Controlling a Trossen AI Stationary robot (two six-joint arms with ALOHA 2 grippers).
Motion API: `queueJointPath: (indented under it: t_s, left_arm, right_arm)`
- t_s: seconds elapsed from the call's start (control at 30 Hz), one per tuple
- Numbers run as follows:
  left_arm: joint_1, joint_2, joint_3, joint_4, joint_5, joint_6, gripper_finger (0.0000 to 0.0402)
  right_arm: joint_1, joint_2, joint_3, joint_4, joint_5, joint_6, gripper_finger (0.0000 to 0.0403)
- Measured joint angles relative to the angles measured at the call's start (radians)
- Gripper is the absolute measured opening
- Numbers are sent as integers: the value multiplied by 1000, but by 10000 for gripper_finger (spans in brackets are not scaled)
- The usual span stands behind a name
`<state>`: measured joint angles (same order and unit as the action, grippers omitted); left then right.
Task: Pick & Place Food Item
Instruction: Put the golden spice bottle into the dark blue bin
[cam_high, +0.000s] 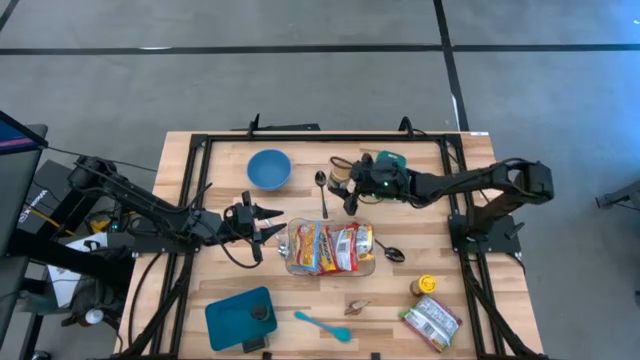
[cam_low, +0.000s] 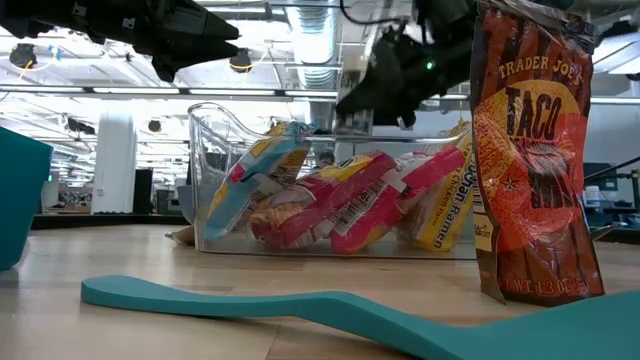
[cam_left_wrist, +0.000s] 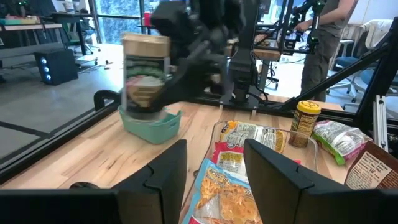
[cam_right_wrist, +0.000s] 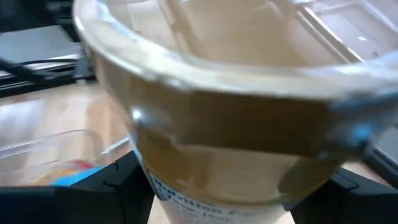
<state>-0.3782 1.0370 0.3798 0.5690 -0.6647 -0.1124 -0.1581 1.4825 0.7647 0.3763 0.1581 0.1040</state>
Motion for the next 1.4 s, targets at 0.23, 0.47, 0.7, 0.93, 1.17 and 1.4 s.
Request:
queueJointPath:
  t_s: [0.23, 0.47, 0.7, 0.93, 1.17, 1.4]
  left_arm:
    - [0, 0, 0, 0, 0, -1, 154]
    - [0, 0, 0, 0, 29, -7, 154]
    - [0, 0, 0, 25, 35, -1, 154]
    - [0, 0, 0, 46, 117, 1, 166]
    - [0, 0, 0, 74, 174, 37, 255]
    - [0, 0, 1, 146, 211, 33, 346]
  right_arm:
    - [106, -1, 0, -3, -1, -2, 280]
    - [190, -1, 0, 4, -2, 48, 277]
    - [240, -1, 0, 8, -2, 61, 277]
    - [258, 9, 1, 12, -2, 73, 276]
    - [258, 9, 1, 23, 0, 73, 276]
    - [258, 9, 1, 21, 0, 73, 276]
